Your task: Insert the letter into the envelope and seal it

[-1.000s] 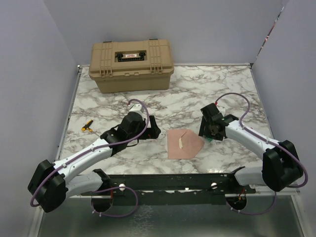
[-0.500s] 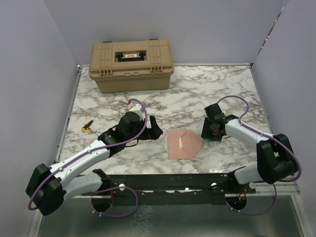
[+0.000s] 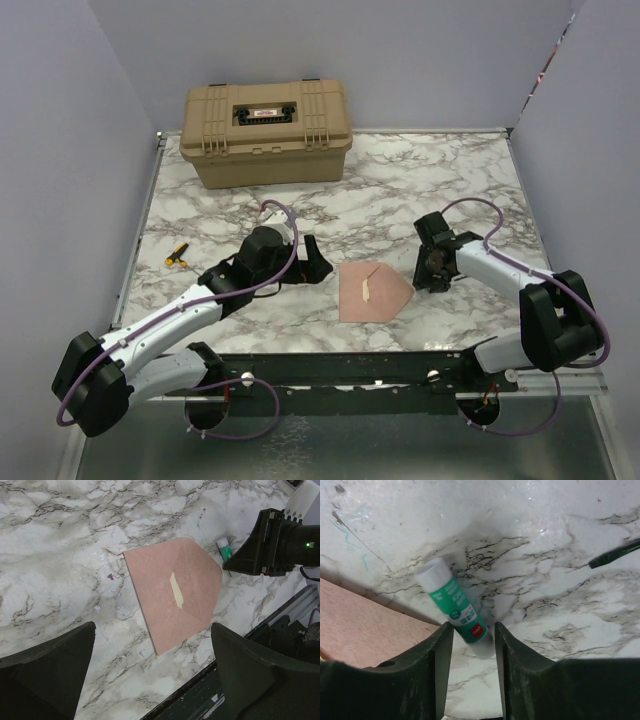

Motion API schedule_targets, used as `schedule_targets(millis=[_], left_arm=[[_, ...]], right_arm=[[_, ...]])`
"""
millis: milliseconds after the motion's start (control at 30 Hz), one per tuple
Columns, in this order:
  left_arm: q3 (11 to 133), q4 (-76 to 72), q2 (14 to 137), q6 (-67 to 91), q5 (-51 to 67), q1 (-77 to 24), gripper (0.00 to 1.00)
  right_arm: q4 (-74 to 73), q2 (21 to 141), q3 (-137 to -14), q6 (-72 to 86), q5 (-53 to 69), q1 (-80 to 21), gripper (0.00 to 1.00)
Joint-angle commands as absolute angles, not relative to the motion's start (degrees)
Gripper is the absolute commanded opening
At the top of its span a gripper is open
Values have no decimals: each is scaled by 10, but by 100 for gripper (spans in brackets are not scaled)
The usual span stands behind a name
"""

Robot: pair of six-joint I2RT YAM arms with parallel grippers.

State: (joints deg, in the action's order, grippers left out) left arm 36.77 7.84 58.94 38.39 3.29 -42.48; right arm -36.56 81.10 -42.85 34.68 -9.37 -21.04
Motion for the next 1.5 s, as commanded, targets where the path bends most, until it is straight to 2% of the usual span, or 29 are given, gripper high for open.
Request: schedule_targets(millis=[0, 233, 333, 567, 667, 800, 900, 1033, 1100, 1200, 1333, 1467], left_arm=[[353, 67, 578, 391, 58, -423, 99], [353, 58, 582, 397, 67, -423, 99], [366, 54, 596, 393, 73, -423, 99], [405, -11, 661, 393, 107, -417, 99], [426, -49, 700, 416, 154, -411, 99], [430, -175, 743, 456, 244, -412, 99], [452, -203, 782, 462, 282, -412, 99], [482, -201, 821, 454, 314, -423, 99], [483, -176, 830, 454, 301, -427, 96], [473, -143, 827, 453, 284, -429, 82], [459, -91, 805, 450, 238, -430, 65], [436, -124, 795, 478, 231, -442, 55]], right_arm=[[-398, 800, -427, 346, -89, -212, 37], [-377, 791, -429, 338, -74, -212, 11], [-375, 772, -444, 333, -74, -211, 4], [-267, 645, -425, 211, 66, -212, 0], [-212, 615, -418, 164, 178, -213, 1], [-137, 571, -391, 139, 286, -231, 1], [-120, 559, -385, 135, 316, -254, 1], [-122, 572, -383, 123, 290, -311, 0], [-122, 582, -381, 124, 272, -327, 1], [-131, 591, -386, 124, 254, -338, 1], [-133, 577, -393, 122, 276, -341, 1], [-159, 565, -412, 111, 321, -345, 1]])
